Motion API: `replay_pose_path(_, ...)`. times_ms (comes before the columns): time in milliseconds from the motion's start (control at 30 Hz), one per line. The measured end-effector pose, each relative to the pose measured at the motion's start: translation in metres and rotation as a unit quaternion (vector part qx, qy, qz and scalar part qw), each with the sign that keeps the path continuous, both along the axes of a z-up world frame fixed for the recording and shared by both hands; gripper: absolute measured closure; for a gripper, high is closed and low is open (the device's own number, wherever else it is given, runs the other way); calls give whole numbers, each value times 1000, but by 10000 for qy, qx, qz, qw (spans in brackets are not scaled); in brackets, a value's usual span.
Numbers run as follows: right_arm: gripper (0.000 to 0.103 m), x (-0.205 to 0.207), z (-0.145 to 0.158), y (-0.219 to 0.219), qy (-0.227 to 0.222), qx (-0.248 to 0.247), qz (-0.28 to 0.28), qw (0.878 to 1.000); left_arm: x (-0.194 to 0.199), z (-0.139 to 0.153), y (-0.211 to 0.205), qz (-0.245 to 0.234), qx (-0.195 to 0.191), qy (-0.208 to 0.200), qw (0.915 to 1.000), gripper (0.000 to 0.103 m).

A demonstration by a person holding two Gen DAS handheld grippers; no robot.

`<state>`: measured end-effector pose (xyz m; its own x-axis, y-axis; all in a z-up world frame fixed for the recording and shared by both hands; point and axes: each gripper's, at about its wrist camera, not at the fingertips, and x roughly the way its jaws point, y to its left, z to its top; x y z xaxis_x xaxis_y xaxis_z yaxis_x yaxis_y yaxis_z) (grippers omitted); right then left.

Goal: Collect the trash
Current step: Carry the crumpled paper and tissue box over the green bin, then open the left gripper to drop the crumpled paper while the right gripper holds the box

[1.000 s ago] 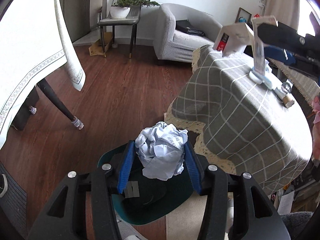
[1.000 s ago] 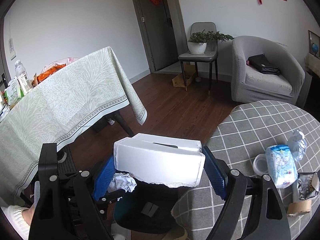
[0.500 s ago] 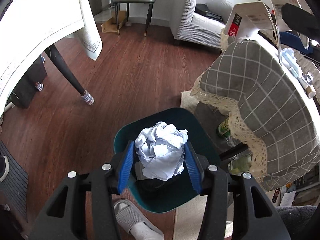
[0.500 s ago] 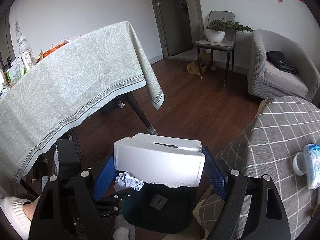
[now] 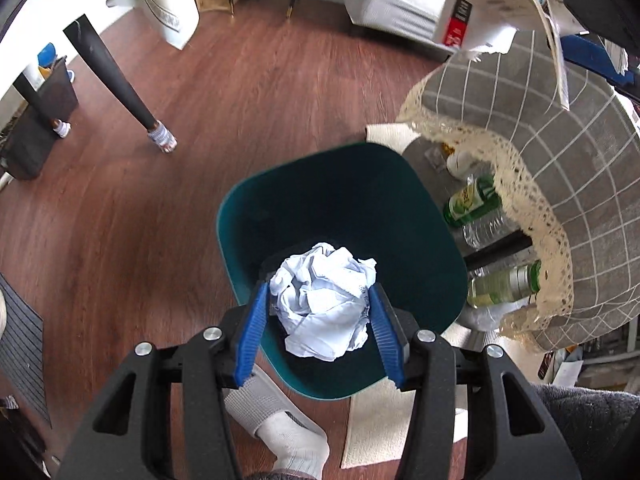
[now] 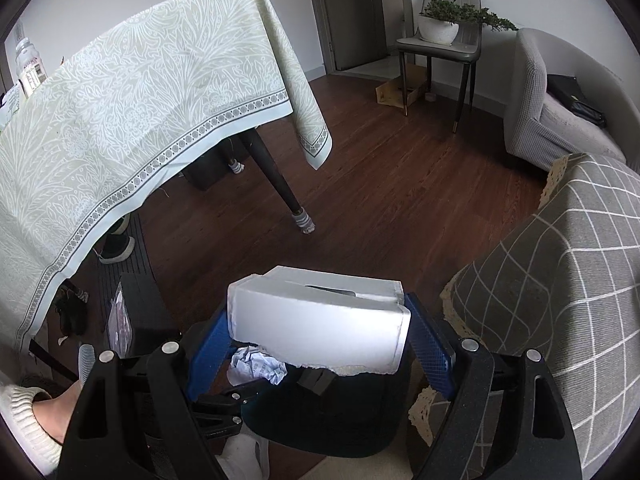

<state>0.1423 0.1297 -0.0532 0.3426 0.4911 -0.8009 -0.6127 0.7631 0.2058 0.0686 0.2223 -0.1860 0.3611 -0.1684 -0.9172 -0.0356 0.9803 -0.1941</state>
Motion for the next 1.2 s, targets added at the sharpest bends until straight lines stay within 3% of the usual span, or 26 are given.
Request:
replay_pose_path(67, 20, 0, -6, 3, 49, -60, 11, 10000, 0, -5, -1, -29, 31, 46, 10000, 47)
replay_pose_path(133, 20, 1, -9, 5, 71, -109, 19, 9999, 1, -9, -2, -62, 17, 73, 10000, 32)
replay_pose_path(300, 20, 4, -16, 9, 111, -238, 24, 9997, -2, -4, -4, -134, 95, -77, 9998, 32)
replay_pose_path(567, 20, 11, -48, 17, 419, -529, 24, 9977, -9, 18, 13, 172, 134, -377, 9991, 31)
replay_pose_path(967, 20, 8, -96, 26, 880, -1119, 113, 9898, -21, 67, 31, 385, 425, -1068, 9926, 31)
replay_pose_path(1200, 20, 6, -121, 27, 1153, -1441, 173, 9827, -21, 90, 30, 374, 291, -1327, 9900, 47)
